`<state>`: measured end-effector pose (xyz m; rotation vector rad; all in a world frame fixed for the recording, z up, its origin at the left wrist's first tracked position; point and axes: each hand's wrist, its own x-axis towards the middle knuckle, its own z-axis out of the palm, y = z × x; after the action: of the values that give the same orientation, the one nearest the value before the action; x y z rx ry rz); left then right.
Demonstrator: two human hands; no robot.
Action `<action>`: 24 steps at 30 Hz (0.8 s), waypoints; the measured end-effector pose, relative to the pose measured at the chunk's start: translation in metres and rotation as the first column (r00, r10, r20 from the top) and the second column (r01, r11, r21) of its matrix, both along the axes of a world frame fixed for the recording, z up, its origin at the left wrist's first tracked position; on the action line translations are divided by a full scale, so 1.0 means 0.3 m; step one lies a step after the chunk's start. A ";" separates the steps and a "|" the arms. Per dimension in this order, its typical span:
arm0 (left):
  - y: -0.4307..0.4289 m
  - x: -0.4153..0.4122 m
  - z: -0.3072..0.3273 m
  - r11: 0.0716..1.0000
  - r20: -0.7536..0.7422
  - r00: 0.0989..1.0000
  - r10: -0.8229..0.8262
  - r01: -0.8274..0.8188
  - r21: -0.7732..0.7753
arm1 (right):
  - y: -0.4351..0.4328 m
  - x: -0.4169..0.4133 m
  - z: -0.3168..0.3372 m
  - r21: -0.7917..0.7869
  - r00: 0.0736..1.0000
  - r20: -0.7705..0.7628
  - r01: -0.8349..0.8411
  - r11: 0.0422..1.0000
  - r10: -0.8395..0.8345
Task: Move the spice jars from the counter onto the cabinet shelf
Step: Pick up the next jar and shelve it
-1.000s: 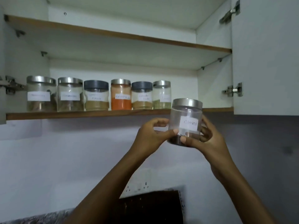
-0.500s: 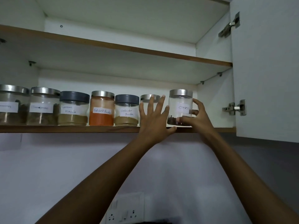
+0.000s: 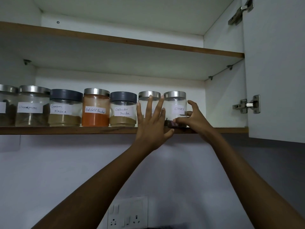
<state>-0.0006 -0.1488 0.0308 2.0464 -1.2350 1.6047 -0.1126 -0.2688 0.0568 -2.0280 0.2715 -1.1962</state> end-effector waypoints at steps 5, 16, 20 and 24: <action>-0.011 0.024 -0.018 1.000 -0.014 1.000 0.007 -0.006 0.028 | -0.001 0.018 0.008 0.005 1.000 -0.027 -0.007 1.000 0.007; -0.017 0.055 -0.040 0.996 -0.018 0.998 -0.055 0.057 0.069 | 0.008 0.052 -0.019 0.003 0.991 -0.106 0.086 0.996 -0.085; 0.019 0.039 -0.078 0.978 0.083 0.975 -0.207 0.209 -0.007 | 0.070 0.030 -0.083 -0.107 0.950 0.121 0.302 0.947 -0.289; 0.120 -0.002 -0.152 0.854 0.165 0.855 -0.491 0.510 -0.102 | 0.201 -0.017 -0.220 -0.237 0.849 0.359 0.485 0.842 -0.387</action>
<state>-0.0012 -0.1129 -0.0148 1.3855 -1.4964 1.5298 -0.1177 -0.2087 -0.0093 -2.0767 0.4361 -1.9279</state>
